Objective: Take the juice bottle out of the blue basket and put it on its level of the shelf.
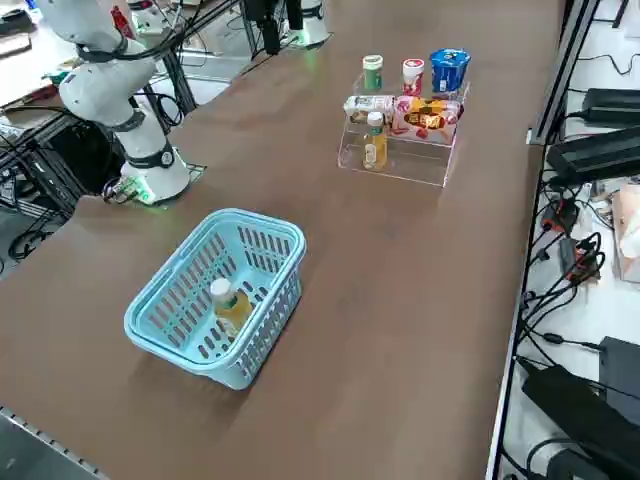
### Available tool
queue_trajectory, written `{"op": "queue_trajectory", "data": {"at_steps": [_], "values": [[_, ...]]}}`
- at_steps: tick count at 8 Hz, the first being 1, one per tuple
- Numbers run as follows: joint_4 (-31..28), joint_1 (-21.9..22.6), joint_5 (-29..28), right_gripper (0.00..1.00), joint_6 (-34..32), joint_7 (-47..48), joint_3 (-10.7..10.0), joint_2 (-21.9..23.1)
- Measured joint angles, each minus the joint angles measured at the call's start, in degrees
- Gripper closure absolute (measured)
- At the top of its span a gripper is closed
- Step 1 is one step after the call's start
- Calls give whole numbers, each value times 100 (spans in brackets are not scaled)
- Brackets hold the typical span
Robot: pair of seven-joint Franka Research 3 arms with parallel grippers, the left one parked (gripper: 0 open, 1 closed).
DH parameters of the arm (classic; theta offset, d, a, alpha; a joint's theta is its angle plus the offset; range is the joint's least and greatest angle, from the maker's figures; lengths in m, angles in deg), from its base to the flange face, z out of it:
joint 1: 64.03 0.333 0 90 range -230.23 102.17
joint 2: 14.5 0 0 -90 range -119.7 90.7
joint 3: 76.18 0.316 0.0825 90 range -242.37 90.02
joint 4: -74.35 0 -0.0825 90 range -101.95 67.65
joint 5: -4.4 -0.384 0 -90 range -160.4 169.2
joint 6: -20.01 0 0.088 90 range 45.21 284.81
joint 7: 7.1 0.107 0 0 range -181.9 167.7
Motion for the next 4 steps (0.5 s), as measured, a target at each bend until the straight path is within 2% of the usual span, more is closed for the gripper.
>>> {"op": "queue_trajectory", "data": {"at_steps": [4], "values": [[47, 9, 24, 0, 38, -3, -13, 0]]}}
